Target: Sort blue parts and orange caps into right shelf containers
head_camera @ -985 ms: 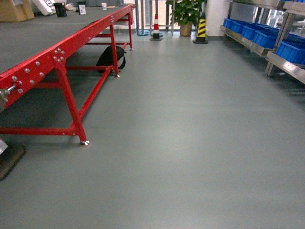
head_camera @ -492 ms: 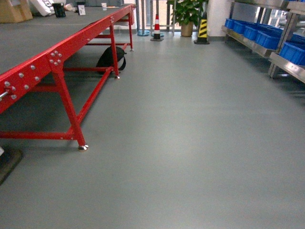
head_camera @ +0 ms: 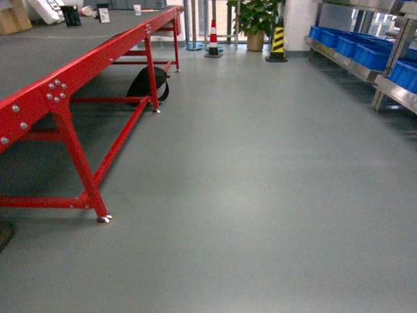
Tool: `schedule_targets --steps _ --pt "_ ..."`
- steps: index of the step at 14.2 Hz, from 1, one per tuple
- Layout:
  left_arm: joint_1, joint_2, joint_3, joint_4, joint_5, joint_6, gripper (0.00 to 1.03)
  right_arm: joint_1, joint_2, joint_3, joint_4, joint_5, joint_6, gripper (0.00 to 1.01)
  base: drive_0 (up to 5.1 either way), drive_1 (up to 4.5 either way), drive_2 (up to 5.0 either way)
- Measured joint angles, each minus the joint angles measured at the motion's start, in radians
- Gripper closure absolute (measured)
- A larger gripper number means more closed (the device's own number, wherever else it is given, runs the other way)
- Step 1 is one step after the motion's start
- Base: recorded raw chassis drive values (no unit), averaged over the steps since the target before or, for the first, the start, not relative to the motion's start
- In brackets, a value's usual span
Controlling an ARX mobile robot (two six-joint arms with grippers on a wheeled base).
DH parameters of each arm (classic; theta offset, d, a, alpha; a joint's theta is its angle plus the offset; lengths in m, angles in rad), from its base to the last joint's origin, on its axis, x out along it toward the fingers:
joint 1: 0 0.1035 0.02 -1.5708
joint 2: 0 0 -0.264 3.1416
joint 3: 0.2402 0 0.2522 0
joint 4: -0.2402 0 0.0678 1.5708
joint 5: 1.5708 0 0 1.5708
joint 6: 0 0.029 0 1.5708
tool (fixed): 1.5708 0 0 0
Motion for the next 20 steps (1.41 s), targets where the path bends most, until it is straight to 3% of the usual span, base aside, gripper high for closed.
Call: schedule_targets --steps 20 --pt "0.0 0.002 -0.001 -0.002 0.001 0.0 0.44 0.0 0.003 0.001 -0.001 -0.001 0.0 0.61 0.0 4.31 -4.4"
